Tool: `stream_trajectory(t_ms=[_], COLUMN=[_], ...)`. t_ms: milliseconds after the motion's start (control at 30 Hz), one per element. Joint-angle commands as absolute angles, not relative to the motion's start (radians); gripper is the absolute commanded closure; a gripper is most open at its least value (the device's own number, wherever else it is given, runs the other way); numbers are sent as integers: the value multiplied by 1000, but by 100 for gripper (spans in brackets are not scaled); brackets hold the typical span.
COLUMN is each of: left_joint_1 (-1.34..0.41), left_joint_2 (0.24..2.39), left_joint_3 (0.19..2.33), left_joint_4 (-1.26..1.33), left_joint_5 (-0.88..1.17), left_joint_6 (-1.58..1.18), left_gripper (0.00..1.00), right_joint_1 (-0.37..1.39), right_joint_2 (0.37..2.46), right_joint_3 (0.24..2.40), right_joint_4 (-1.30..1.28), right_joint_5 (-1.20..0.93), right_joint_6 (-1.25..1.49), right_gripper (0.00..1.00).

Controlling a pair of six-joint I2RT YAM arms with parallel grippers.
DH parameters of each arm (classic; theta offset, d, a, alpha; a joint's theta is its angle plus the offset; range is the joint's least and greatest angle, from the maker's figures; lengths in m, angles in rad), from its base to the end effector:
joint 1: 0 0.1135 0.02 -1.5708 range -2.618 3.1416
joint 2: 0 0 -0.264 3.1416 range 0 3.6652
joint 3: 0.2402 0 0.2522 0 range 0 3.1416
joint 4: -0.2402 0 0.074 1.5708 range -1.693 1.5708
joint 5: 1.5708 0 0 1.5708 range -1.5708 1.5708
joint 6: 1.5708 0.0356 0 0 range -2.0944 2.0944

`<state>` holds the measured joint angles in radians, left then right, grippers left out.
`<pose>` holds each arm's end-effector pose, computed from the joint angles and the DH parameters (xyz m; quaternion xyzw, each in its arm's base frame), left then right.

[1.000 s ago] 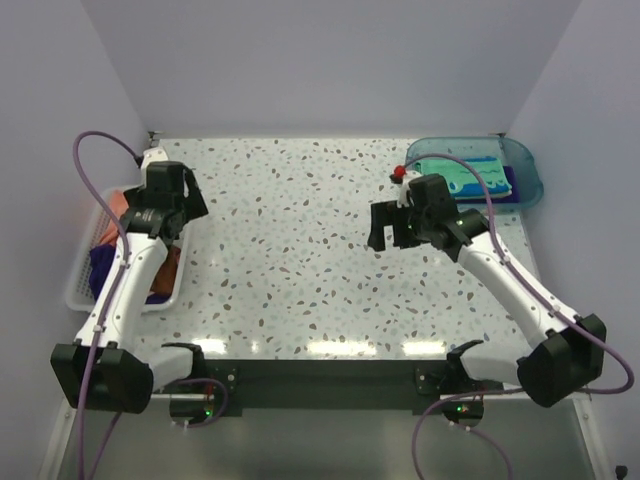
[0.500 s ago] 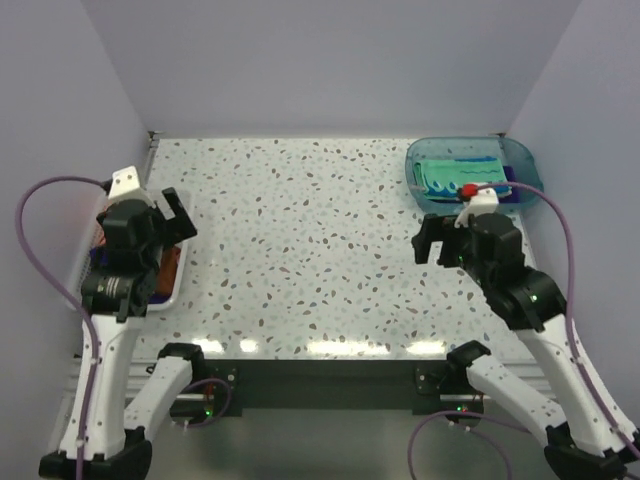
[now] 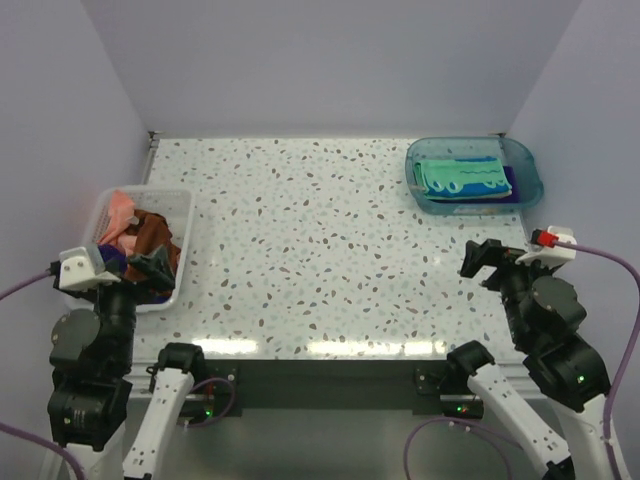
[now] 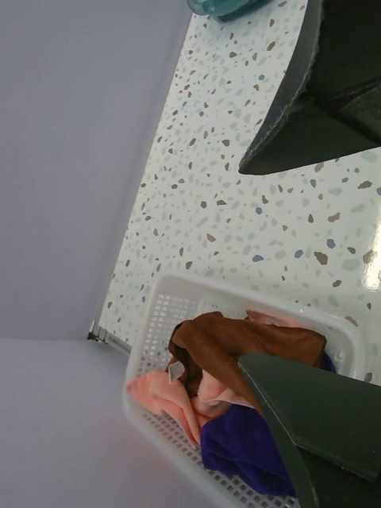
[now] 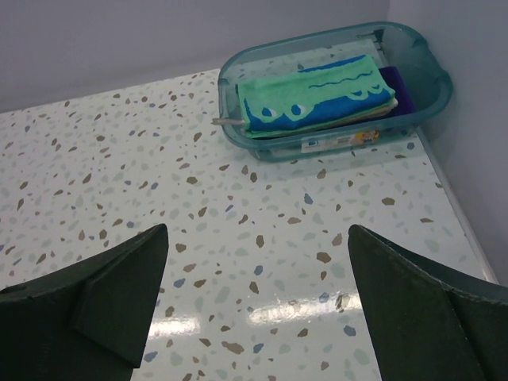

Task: Fold and stack the towels
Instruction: Neatly place the folded towel into the bin

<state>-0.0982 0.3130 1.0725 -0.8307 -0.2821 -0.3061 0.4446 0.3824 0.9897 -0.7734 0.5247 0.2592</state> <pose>0.0140 0.0086 0.3993 -0.1705 0.7107 -0.0347 0.6816 0.0486 0.0034 0.3837 0.0986 0.7496 0.0292 0.6539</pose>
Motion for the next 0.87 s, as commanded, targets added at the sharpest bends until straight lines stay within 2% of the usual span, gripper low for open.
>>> stream_trajectory(t_ms=[0,300,833], left_joint_1=[-104,-106,-106], left_joint_2=[217,81,-37], left_joint_3=[1055,976,908], left_joint_4=[-818,-764,-661], left_joint_5=[-308,-357,-433], left_joint_6=[-267,-296,-316], left_gripper=[0,0,0], right_joint_1=[445,445,445], right_joint_2=[356,331,342], right_joint_3=[956,904,851], right_joint_4=[-692,-644,-558], right_joint_5=[574,561,560], right_joint_6=[221,207,183], right_gripper=[1,1,1])
